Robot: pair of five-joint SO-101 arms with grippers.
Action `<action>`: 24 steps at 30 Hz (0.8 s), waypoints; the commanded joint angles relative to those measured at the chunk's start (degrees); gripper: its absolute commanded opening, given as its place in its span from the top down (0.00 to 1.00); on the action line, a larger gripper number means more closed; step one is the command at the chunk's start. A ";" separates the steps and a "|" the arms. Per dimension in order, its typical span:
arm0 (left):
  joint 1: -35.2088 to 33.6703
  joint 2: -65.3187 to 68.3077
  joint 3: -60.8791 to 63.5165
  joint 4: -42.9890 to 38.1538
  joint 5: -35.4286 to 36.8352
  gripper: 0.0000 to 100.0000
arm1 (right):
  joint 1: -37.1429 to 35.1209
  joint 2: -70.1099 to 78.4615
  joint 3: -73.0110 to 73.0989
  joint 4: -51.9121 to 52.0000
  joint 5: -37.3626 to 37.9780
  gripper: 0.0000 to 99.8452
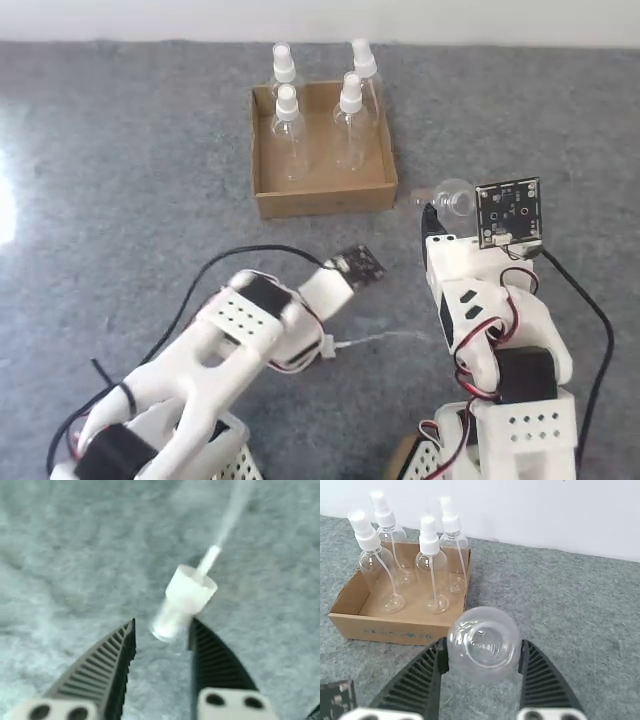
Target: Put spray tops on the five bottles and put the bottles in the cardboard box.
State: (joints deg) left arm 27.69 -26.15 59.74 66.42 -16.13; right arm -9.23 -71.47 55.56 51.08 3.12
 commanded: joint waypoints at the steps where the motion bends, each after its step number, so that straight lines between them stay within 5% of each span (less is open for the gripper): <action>1: -5.80 0.18 -2.42 -0.97 -3.96 0.90 | 1.01 -1.10 -0.62 -1.45 -0.70 0.93; 11: -16.26 -0.26 -4.18 -0.88 -6.59 0.87 | 1.01 -1.10 -0.62 -1.45 -0.70 0.93; 16: -16.79 -0.26 -7.52 0.97 1.93 0.80 | 1.01 -1.10 -0.62 -1.45 -0.70 0.93; 24: -16.53 -0.26 -11.56 2.02 17.76 0.85 | 1.01 -1.10 -0.62 -1.45 -0.70 0.93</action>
State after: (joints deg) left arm 11.08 -26.15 51.65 68.18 -6.46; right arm -9.23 -71.47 55.56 51.08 3.12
